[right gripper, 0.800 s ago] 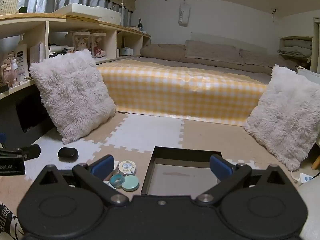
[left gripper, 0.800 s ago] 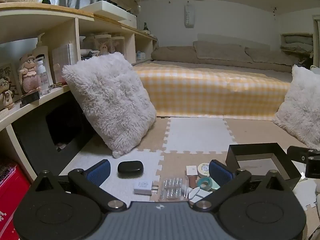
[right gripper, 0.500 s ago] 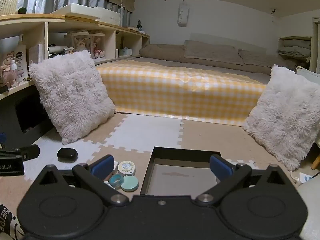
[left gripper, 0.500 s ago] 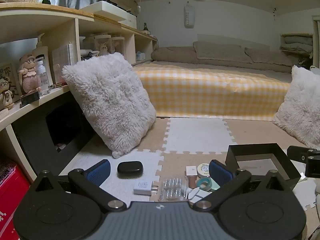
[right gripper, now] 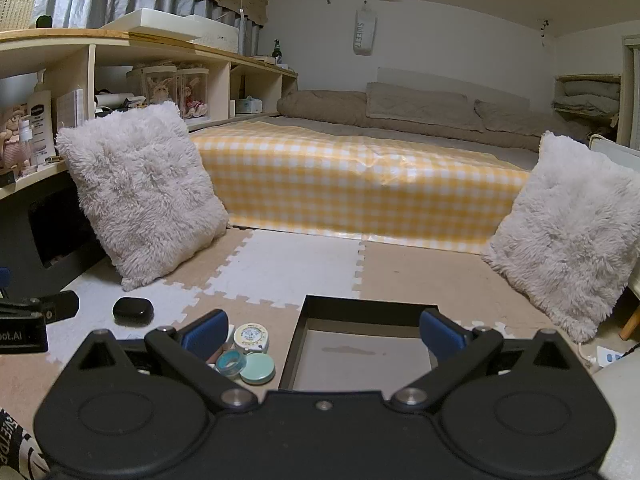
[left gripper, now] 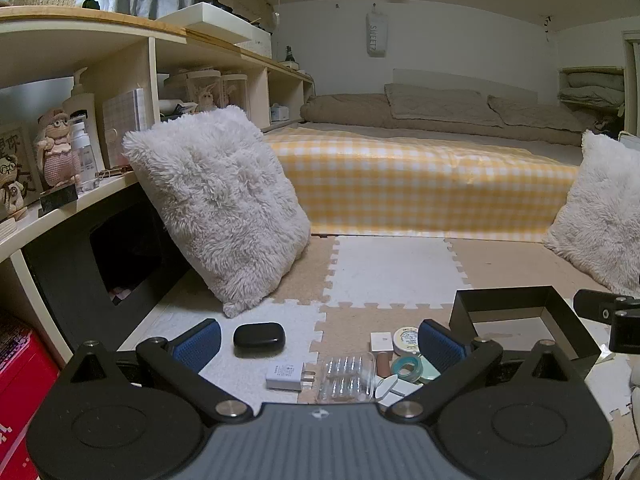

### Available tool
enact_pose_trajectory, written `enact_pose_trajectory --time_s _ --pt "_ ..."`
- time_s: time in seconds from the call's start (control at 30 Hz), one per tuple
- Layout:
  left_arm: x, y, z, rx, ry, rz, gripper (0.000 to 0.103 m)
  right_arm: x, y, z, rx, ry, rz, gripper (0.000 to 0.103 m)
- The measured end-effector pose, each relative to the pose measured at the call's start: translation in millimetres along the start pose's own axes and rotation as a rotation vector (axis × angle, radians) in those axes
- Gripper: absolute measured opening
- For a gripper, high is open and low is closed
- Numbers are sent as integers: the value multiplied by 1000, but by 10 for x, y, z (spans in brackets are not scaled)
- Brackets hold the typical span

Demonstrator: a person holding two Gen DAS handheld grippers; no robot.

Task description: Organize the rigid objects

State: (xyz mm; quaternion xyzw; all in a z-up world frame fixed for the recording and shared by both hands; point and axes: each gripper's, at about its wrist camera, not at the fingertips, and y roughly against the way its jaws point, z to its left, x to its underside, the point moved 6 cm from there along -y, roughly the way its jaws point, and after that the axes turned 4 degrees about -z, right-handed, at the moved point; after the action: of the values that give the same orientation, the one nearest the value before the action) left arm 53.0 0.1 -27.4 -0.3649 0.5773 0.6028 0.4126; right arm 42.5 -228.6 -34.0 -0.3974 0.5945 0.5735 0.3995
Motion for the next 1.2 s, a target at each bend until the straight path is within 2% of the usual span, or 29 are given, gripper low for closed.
enact_pose_trajectory --time_s 1.2 --pt "-1 1 -1 2 1 -2 103 -3 6 33 1 2 -2 103"
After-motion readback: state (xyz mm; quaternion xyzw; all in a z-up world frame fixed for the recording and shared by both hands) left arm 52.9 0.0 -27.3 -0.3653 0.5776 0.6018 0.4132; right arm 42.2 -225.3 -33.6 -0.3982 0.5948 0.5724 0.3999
